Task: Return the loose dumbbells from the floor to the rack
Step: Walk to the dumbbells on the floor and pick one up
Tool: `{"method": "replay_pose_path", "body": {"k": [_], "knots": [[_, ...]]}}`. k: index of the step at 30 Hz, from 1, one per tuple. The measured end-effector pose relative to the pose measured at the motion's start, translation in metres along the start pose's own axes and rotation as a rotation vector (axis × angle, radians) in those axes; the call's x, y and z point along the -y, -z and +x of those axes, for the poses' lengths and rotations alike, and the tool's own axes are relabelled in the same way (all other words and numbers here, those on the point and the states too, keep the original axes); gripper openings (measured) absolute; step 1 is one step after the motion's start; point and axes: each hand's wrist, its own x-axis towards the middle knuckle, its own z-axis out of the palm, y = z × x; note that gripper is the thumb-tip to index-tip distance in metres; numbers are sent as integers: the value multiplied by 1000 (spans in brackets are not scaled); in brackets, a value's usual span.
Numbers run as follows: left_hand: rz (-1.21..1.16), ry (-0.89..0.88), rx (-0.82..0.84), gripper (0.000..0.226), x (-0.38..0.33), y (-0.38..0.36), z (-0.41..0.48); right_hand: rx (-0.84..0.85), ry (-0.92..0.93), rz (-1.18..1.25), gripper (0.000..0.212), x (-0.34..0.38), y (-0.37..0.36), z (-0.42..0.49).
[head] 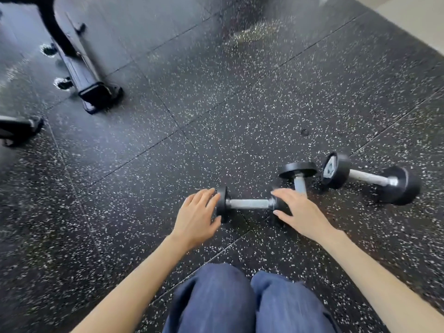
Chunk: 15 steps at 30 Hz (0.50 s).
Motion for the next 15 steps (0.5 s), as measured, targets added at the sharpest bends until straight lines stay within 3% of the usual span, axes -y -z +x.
{"method": "replay_pose_path", "body": {"k": [7,15], "knots": [[-31,9,-83,64,15,-91,33,-75,31,44,49,-46,-71,46],[-137,24,-125,77,15,-131,48,-163,131,-49,47,-68,-104,60]]}}
